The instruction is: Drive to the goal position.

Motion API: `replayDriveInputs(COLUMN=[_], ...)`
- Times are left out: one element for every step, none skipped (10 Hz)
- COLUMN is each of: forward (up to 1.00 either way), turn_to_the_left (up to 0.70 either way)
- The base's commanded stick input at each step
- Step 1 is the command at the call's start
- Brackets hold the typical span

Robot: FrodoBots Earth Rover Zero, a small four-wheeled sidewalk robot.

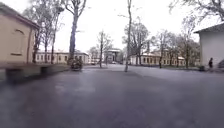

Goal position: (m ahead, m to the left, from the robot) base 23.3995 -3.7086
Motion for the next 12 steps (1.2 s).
replayDriveInputs(forward=[0.85,0.85,0.85,0.85,0.85,0.85,0.85,0.85,0.85,0.85,0.85,0.85], turn_to_the_left=[0.00,0.00,0.00,0.00,0.00,0.00,0.00,0.00,0.00,0.00,0.00,0.00])
